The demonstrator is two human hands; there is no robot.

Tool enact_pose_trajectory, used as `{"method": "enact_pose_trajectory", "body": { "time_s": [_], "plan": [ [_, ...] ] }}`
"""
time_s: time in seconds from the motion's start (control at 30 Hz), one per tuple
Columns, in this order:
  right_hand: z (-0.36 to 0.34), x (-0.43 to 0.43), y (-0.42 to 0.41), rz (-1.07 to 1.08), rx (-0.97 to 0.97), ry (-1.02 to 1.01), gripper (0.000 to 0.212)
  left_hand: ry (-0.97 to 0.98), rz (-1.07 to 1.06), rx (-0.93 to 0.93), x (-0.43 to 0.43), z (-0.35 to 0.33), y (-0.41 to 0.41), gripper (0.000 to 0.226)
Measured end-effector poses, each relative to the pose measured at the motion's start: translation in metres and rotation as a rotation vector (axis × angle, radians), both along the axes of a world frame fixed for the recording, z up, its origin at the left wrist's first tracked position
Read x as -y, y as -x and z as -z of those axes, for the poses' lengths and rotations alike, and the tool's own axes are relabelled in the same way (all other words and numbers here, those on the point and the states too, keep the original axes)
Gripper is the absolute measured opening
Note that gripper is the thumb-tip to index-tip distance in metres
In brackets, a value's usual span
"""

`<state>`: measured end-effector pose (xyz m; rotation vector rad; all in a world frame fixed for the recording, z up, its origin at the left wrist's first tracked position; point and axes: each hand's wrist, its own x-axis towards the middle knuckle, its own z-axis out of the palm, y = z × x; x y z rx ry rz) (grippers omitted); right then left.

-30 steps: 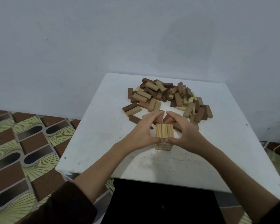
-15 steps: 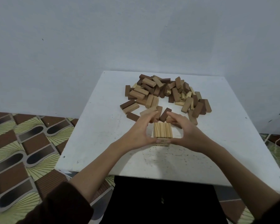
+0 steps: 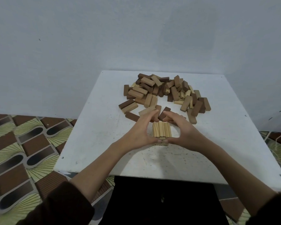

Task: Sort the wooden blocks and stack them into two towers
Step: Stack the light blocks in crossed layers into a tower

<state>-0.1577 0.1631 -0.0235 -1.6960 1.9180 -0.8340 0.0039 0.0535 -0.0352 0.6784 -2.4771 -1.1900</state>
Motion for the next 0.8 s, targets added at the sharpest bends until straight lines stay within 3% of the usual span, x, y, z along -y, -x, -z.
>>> {"method": "enact_pose_trajectory", "body": {
  "time_s": [0.6,0.8],
  "plan": [
    [0.011,0.007,0.004,-0.026,-0.013,0.031,0.086,-0.072,-0.032,-0.056,0.002,0.012,0.002,0.094],
    [0.01,0.002,0.001,0.004,0.117,0.001,0.096,-0.192,-0.017,-0.047,-0.001,0.015,0.002,0.106]
  ]
}}
